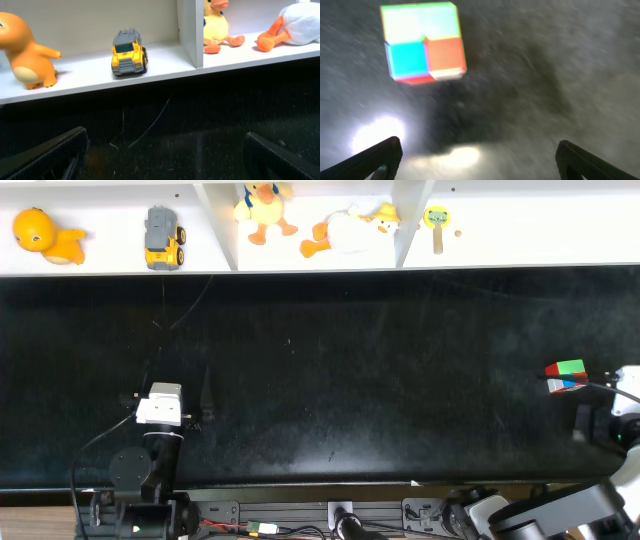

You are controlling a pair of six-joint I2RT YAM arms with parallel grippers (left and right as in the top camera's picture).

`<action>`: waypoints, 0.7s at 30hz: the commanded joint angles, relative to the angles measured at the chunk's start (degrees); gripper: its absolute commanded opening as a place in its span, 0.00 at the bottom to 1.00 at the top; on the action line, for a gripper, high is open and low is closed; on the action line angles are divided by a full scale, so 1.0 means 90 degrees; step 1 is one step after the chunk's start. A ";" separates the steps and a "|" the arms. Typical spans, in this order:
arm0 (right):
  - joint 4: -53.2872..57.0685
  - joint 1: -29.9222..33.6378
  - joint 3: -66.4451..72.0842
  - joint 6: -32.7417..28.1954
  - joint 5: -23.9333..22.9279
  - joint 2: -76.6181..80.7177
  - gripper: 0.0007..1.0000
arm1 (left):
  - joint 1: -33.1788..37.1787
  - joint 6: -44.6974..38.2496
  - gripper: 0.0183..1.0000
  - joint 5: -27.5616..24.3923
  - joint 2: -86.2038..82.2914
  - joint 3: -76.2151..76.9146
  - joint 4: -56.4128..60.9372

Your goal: Store Toys

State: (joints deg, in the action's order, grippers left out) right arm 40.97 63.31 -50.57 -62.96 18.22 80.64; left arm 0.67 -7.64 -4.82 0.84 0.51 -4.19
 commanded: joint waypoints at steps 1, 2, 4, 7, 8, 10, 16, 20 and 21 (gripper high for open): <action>-0.0121 -0.0170 -0.0051 0.0367 0.0746 0.0306 1.00 | -0.0041 0.0068 1.00 0.0053 -0.0075 -0.0005 -0.0034; -0.0121 -0.0216 -0.0090 0.0432 0.0792 0.0367 1.00 | -0.0041 0.0068 1.00 0.0053 -0.0075 -0.0005 -0.0034; -0.0109 -0.0345 -0.0160 0.0537 0.0845 0.0481 1.00 | -0.0041 0.0068 1.00 0.0056 -0.0075 -0.0005 -0.0034; -0.0107 -0.0600 -0.0236 0.0612 0.0860 0.0697 1.00 | -0.0041 0.0068 1.00 0.0056 -0.0075 -0.0005 -0.0034; -0.0117 -0.0690 -0.0250 0.0622 0.0862 0.0770 1.00 | -0.0041 0.0068 1.00 0.0053 -0.0075 -0.0005 -0.0034; -0.0160 -0.0852 -0.0289 0.0670 0.0899 0.0891 0.99 | -0.0041 0.0068 1.00 0.0053 -0.0075 -0.0005 -0.0036; -0.0539 -0.1110 -0.0406 0.1224 0.0901 0.0959 1.00 | -0.0041 0.0068 1.00 0.0056 -0.0075 -0.0005 -0.0034; -0.0529 -0.1122 -0.0442 0.1384 0.0770 0.0971 0.99 | -0.0041 0.0068 1.00 0.0056 -0.0075 -0.0005 -0.0034; -0.0488 -0.1122 -0.0442 0.1428 0.0668 0.0986 1.00 | -0.0041 0.0068 1.00 0.0053 -0.0075 -0.0005 -0.0034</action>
State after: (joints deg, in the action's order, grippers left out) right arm 36.27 53.47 -52.88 -52.45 24.77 89.10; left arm 0.67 -7.64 -4.82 0.84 0.51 -4.19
